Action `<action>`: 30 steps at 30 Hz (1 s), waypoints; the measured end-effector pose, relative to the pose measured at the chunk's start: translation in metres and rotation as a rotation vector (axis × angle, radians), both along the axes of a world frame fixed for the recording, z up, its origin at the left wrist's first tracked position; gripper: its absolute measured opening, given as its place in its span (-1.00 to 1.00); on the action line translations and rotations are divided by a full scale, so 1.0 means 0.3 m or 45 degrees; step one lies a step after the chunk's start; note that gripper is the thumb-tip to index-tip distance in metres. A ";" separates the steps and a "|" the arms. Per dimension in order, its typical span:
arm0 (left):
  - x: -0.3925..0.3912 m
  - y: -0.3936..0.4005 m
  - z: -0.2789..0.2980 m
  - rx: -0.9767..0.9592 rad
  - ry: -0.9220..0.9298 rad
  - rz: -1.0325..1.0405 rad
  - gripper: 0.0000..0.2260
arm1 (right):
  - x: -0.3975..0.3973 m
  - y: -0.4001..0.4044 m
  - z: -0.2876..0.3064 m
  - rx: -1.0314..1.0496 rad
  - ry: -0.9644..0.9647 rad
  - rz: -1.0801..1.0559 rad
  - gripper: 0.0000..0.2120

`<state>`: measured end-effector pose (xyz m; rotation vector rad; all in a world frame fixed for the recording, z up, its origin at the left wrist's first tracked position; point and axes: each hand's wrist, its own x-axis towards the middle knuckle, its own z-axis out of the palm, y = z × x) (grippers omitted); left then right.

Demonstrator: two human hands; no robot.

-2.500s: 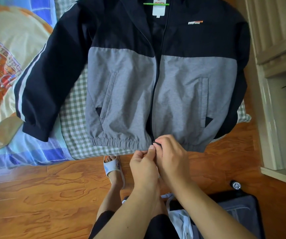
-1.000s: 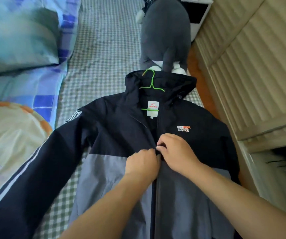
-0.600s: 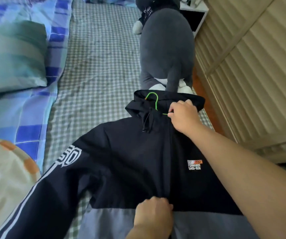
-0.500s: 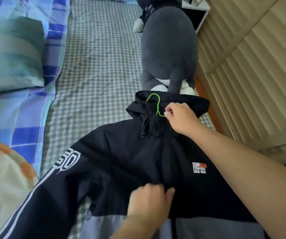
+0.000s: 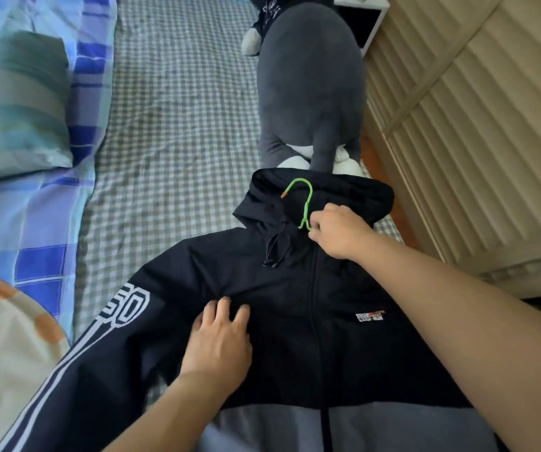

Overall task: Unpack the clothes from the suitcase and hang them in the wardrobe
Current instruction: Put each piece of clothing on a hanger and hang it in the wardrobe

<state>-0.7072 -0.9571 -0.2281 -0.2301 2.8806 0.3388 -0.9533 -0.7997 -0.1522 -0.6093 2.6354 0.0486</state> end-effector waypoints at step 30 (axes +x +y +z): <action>0.186 1.104 2.202 0.237 0.817 -0.816 -0.61 | 1.575 1.802 2.194 -0.989 0.983 -0.932 -0.87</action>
